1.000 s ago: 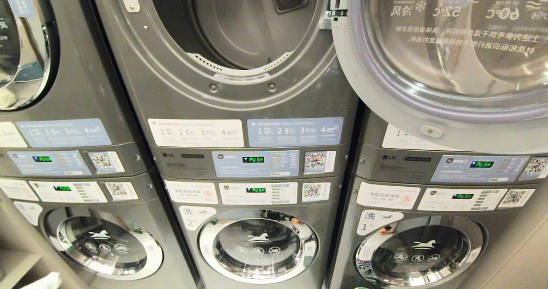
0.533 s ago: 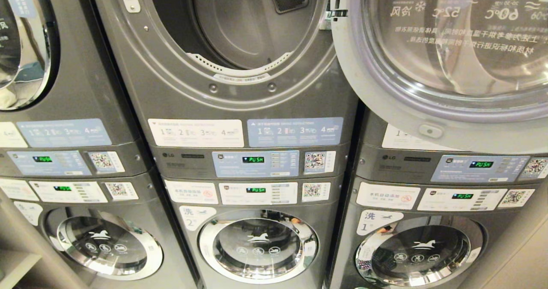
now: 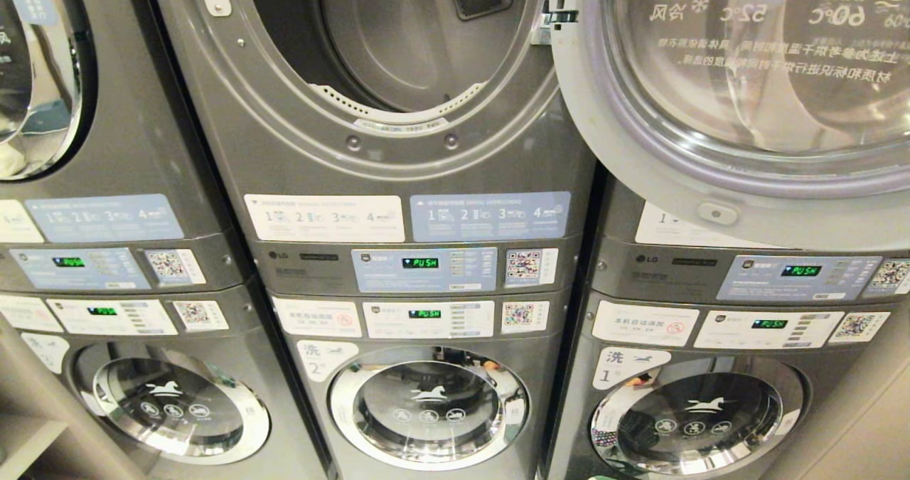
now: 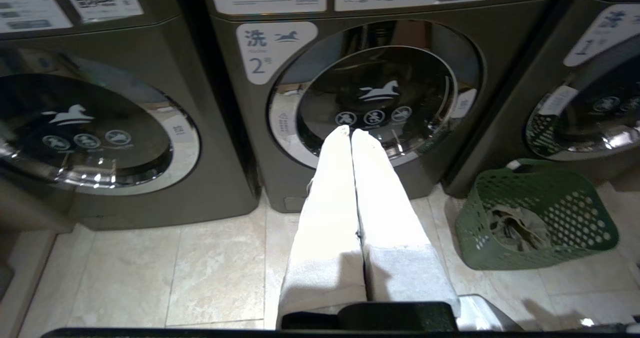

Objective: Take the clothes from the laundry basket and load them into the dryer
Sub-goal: Take the clothes out of the basket

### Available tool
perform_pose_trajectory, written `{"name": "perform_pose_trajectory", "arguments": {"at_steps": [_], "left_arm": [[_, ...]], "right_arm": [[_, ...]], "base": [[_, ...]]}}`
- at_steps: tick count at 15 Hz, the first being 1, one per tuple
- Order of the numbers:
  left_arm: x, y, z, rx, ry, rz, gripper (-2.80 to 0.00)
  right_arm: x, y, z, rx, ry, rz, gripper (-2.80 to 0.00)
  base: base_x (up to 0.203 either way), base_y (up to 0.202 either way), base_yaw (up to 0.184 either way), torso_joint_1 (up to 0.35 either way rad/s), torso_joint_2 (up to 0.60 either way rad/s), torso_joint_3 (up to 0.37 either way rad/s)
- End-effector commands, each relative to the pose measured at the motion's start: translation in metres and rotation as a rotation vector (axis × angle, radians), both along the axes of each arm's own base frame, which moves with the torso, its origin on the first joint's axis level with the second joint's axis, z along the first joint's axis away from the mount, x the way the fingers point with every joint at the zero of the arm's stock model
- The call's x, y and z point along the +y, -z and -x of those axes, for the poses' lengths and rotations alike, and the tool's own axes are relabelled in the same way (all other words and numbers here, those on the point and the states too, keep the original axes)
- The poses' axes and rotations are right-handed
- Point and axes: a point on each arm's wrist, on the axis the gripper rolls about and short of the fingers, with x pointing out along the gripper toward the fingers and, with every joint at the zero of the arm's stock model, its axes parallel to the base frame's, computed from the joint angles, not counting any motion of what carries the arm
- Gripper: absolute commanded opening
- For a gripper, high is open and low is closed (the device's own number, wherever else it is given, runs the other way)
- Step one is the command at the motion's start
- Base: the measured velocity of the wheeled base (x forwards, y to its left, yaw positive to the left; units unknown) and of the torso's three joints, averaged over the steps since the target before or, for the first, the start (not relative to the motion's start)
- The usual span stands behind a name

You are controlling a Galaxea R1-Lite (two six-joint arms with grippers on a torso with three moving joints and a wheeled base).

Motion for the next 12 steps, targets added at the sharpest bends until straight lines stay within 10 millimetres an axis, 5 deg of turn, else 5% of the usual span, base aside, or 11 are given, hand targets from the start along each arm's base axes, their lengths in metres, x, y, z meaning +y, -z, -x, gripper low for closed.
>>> {"name": "perform_pose_trajectory", "arguments": {"at_steps": [1,8,12], "left_arm": [[0.0,0.0,0.001,-0.008,-0.072,-0.001,-2.8],[-0.001,0.003,0.022,-0.275,-0.076,-0.011,-2.8],[-0.001,0.004,0.022,-0.276,-0.074,-0.022,-2.8]], "right_arm": [[-0.002,0.001,0.003,-0.032,-0.003,-0.022,-2.8],[-0.002,0.001,0.003,-0.03,-0.004,-0.024,-2.8],[-0.002,0.001,0.003,-0.033,-0.004,-0.02,-2.8]], "base": [[0.0,0.0,0.0,-0.041,0.11,0.061],[0.0,0.0,0.0,-0.054,0.12,0.062],[0.0,0.0,0.0,-0.047,0.12,0.055]]}}
